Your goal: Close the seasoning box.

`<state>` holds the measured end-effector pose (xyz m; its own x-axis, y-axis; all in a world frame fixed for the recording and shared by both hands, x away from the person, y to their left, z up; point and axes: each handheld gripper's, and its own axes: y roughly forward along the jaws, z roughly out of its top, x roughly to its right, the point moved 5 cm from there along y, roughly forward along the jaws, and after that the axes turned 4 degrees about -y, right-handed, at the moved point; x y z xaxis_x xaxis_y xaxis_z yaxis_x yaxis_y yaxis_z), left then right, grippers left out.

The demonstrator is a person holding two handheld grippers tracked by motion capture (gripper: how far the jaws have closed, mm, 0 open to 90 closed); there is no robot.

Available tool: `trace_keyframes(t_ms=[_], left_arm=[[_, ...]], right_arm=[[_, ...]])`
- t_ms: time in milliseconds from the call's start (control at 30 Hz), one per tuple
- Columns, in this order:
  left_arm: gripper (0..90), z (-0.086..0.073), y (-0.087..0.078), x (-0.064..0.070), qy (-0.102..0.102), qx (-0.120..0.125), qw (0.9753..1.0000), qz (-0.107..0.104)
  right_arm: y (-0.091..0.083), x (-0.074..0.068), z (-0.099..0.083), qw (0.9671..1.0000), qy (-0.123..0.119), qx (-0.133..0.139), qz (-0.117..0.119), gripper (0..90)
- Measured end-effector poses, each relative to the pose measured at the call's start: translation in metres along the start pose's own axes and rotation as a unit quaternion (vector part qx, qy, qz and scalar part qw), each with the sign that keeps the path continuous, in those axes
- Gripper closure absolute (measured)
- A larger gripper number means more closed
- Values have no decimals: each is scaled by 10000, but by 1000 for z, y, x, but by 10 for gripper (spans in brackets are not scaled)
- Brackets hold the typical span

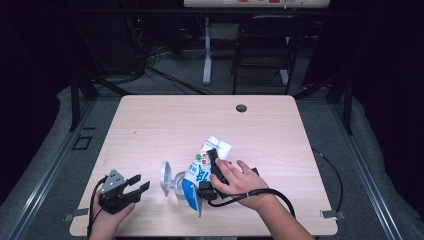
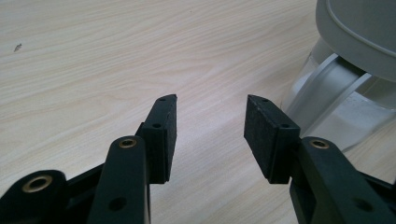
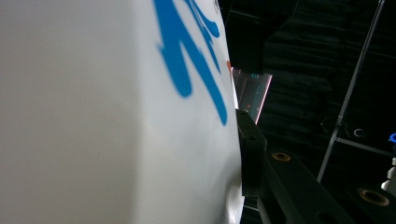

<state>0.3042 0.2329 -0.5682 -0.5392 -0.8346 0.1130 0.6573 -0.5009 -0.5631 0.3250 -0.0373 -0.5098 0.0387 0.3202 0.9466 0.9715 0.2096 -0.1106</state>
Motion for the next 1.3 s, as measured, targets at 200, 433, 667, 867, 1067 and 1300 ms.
trace_keyframes(t_ms=[200,433,667,867,1067,1300], left_arm=[[546,0,0,0,-3,6,10000,3],[546,0,0,0,-6,6,10000,3],[546,0,0,0,-6,7,10000,0],[546,0,1,0,-19,9,10000,6],[546,0,0,0,-8,9,10000,6],[547,0,0,0,-5,8,10000,5]], right_arm=[[0,0,0,10000,-14,-12,8,786],[1,0,0,10000,5,42,-5,786],[0,1,-1,10000,-28,-30,-28,787],[0,1,-1,10000,-34,-12,-34,788],[0,0,-1,10000,-79,12,-44,788],[0,1,-1,9999,-129,14,-64,789]])
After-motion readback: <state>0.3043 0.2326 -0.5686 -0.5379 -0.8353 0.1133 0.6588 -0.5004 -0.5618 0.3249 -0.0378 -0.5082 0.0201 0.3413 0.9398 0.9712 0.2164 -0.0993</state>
